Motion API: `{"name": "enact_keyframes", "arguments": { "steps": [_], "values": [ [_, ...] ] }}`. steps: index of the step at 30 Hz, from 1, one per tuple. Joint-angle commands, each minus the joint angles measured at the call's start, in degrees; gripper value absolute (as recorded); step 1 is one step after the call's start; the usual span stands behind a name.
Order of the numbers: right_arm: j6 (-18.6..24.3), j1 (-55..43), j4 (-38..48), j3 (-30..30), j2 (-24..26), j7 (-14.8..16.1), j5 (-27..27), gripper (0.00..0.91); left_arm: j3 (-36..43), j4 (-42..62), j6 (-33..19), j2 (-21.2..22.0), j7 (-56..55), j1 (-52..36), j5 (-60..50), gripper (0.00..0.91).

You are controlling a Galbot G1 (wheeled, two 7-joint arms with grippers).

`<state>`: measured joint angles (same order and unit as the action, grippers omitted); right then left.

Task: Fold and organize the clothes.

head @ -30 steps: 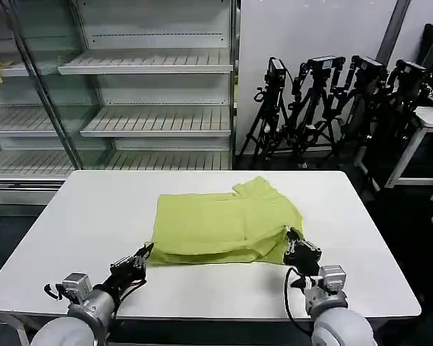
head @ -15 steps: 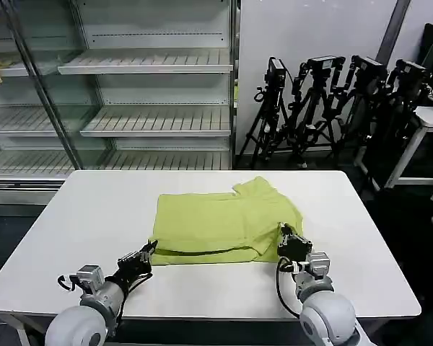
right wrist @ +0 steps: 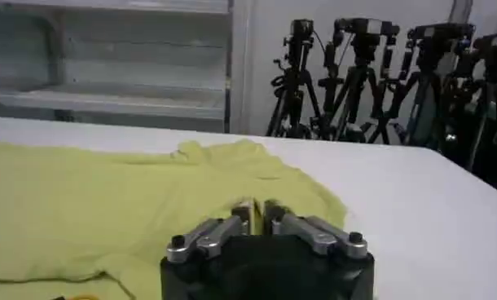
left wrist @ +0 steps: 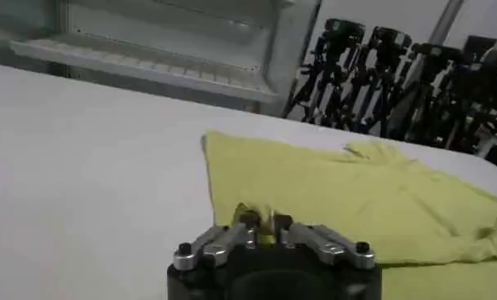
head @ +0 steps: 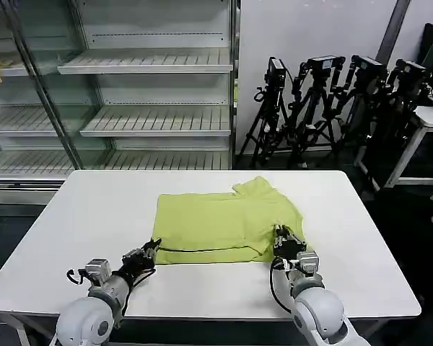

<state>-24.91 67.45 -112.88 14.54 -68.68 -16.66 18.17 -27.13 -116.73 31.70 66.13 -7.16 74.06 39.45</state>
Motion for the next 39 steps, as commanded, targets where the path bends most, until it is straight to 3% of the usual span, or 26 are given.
{"name": "enact_keyframes", "arguments": {
  "steps": [1, 9, 16, 25, 30, 31, 33, 35, 36, 37, 38, 39],
  "values": [
    [2.22, 3.5, -3.48, 0.91, 1.3, 2.81, -1.82, 0.907, -1.16, -3.12, -1.52, -0.6, 0.05, 2.69, -1.05, 0.907],
    [3.43, 7.33, -6.66, 2.41, 5.53, 3.15, -2.11, 0.907, -2.86, -5.44, -4.05, -4.36, 3.99, 9.48, -9.7, 0.907],
    [3.62, 8.97, -5.55, 4.08, 7.56, 2.6, 0.46, 0.907, -1.8, -5.88, -3.83, -3.68, 3.97, 10.54, -12.42, 0.907],
    [0.7, 6.76, -0.92, 3.8, 6.33, 1.15, 1.87, 0.907, -0.36, -0.98, -4.93, -3.22, 2.21, 7.67, -14.86, 0.907],
    [-2.66, 5.2, 0.73, 3.44, 5.64, -0.33, 6.61, 0.907, 1.0, 0.03, -3.63, -2.48, 1.91, 6.14, -14.7, 0.907],
    [-3.29, 4.97, 0.72, 3.38, 5.63, -0.59, 7.45, 0.907, 1.17, 0.07, -3.31, -2.42, 1.92, 5.96, -14.54, 0.615],
    [-5.27, 4.66, 0.53, 3.22, 5.63, -1.46, 8.74, 0.907, 1.53, -0.02, -2.79, -2.43, 2.06, 5.78, -13.67, 0.373],
    [-6.35, 4.55, 0.57, 3.05, 5.61, -2.37, 8.89, 0.907, 1.79, 0.01, -1.93, -2.33, 2.22, 5.47, -13.1, 0.302],
    [-6.61, 4.58, 0.61, 2.91, 5.62, -2.56, 8.72, 0.907, 1.87, 0.03, -1.64, -2.3, 2.33, 5.41, -12.85, 0.202],
    [-6.86, 4.74, 0.5, 2.83, 5.7, -2.76, 8.67, 0.484, 1.96, 0.03, -1.39, -2.29, 2.39, 5.34, -12.53, 0.121],
    [-7.07, 4.85, 0.47, 2.76, 5.73, -2.86, 8.67, 0.242, 2.03, 0.02, -1.29, -2.25, 2.38, 5.31, -12.27, 0.081],
    [-7.19, 5.08, 0.1, 2.69, 5.78, -3.16, 8.69, 0.081, 2.07, -0.03, -1.25, -2.23, 2.36, 5.27, -12.1, 0.06]
  ]
}}
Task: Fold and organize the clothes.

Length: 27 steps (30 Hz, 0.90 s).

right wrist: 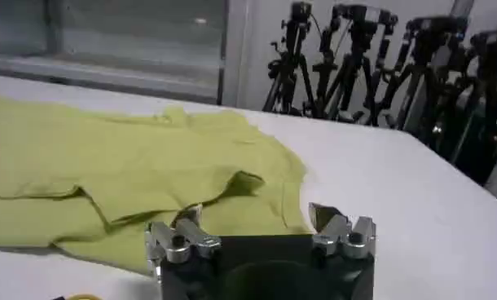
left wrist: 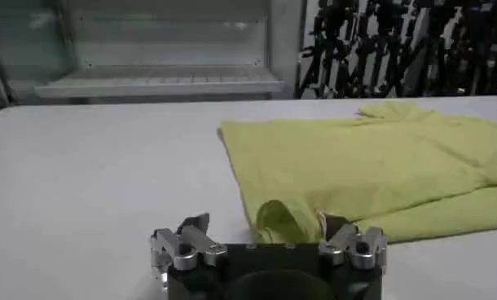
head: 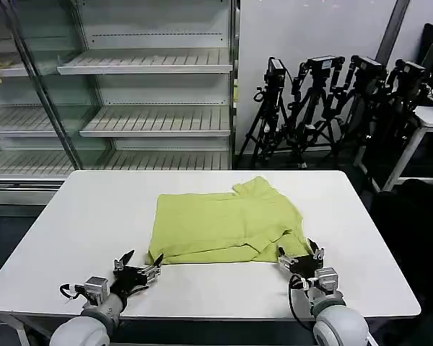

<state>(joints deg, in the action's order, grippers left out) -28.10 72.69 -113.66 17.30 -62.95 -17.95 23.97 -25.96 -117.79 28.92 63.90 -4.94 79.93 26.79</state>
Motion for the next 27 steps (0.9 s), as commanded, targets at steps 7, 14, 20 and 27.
{"name": "enact_keyframes", "arguments": {
  "steps": [7, 14, 20, 27],
  "values": [
    [-4.37, 1.13, -0.93, -0.1, 0.5, -2.49, 3.29, 0.0, 0.76, 0.26, 2.47, -0.05, 0.08, -0.5, 3.67, 0.03],
    [-4.4, 2.43, -2.65, -0.04, 0.7, -2.47, 3.25, 0.0, 0.23, -0.2, 3.46, -0.09, 0.15, -0.39, 7.74, 0.03],
    [-4.38, 4.11, -4.86, 0.37, 1.12, -2.36, 3.23, 0.0, -0.24, -1.41, 3.95, 0.02, 0.17, 0.34, 9.63, 0.02],
    [-4.23, 7.05, -7.38, 1.06, 1.51, -2.28, 2.83, 0.0, -0.7, -3.77, 4.07, 0.76, 0.11, 2.22, 10.82, 0.03]
  ]
}}
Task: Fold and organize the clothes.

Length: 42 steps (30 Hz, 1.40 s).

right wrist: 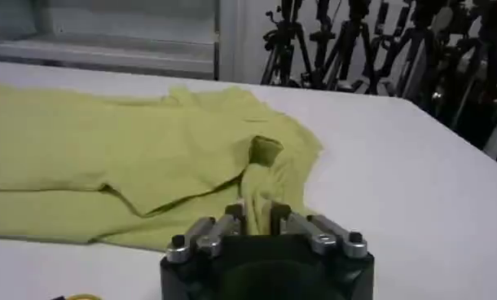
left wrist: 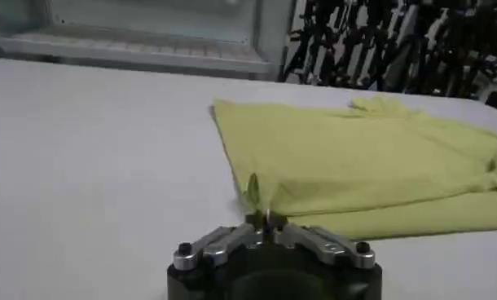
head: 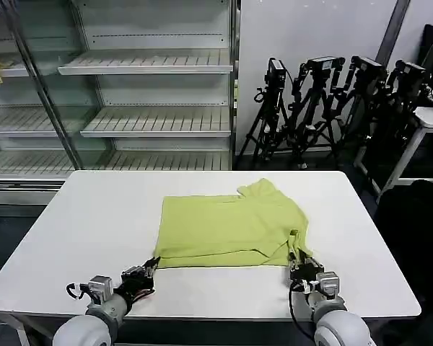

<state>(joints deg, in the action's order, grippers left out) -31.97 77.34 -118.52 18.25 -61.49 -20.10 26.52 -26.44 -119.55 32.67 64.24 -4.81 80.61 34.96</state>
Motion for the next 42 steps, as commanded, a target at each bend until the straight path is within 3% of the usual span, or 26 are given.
{"name": "enact_keyframes", "arguments": {
  "steps": [1, 20, 31, 38, 39, 40, 41, 42],
  "values": [
    [-0.37, 2.98, -3.0, 0.31, 0.13, -0.15, 0.19, 0.0, -0.38, -2.38, 0.34, 0.51, -0.06, 1.87, 2.67, 0.03],
    [-0.91, 16.48, -15.73, 1.43, 1.71, -0.81, -4.44, 0.0, -3.88, -15.83, -0.34, 2.15, -1.02, 19.29, -1.9, 0.03],
    [-1.13, 19.86, -18.46, 1.08, 3.34, -0.79, -5.91, 0.0, -8.95, -16.22, -0.73, -3.47, -1.08, 24.31, -1.72, 0.03],
    [-1.13, 22.43, -19.66, 0.49, 3.8, -0.52, -6.88, 0.0, -11.92, -16.56, -0.77, -4.3, -1.51, 25.59, -0.1, 0.03],
    [-1.15, 22.42, -19.6, 0.41, 3.79, -0.61, -7.05, 0.675, -12.07, -16.66, -0.78, -4.27, -1.54, 25.73, 0.01, 0.02],
    [-1.15, 22.16, -19.36, 0.35, 3.71, -0.68, -7.34, 0.907, -12.15, -16.74, -0.77, -4.14, -1.56, 25.74, 0.05, 0.101],
    [-1.16, 21.99, -19.32, 0.34, 3.65, -0.61, -7.45, 0.907, -12.16, -16.81, -0.75, -4.09, -1.54, 25.72, 0.07, 0.343],
    [-1.13, 21.79, -19.25, 0.31, 3.64, -0.64, -7.41, 0.907, -12.12, -16.92, -0.51, -3.95, -1.48, 25.66, 0.11, 0.907]
  ]
}}
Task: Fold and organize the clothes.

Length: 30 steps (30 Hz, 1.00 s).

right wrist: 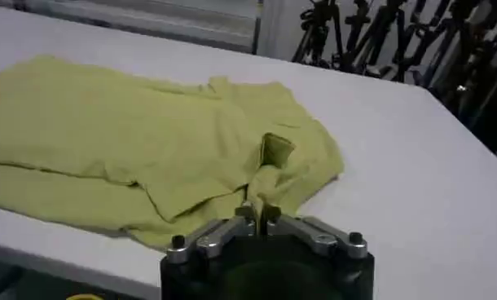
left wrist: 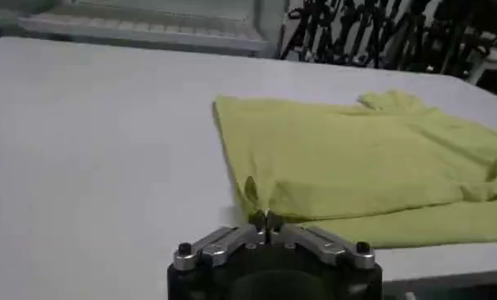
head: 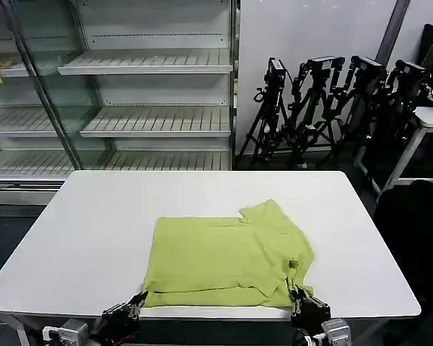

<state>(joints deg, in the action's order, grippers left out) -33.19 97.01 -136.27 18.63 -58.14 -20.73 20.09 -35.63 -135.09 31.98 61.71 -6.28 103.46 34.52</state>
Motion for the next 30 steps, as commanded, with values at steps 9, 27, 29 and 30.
{"name": "enact_keyframes", "arguments": {
  "steps": [9, 27, 29, 30],
  "values": [
    [5.27, -2.05, -2.14, 3.45, 0.46, 0.5, -0.56, 0.907, -3.46, -3.16, 0.28, -0.47, -0.71, 0.15, 2.01, 0.907],
    [-0.04, -34.33, 16.56, -2.79, 2.91, -0.86, 13.17, 0.907, 1.25, 8.03, 1.05, -7.26, -8.25, -22.47, 8.48, 0.907],
    [-0.11, -39.86, 19.38, -4.78, 3.24, -1.17, 15.45, 0.907, 2.89, 10.65, 1.12, -9.28, -8.97, -26.0, 8.45, 0.907],
    [-0.12, -41.72, 21.46, -5.85, 3.34, -1.19, 16.7, 0.907, 3.25, 11.19, 1.14, -9.66, -9.11, -26.57, 8.46, 0.907]
  ]
}}
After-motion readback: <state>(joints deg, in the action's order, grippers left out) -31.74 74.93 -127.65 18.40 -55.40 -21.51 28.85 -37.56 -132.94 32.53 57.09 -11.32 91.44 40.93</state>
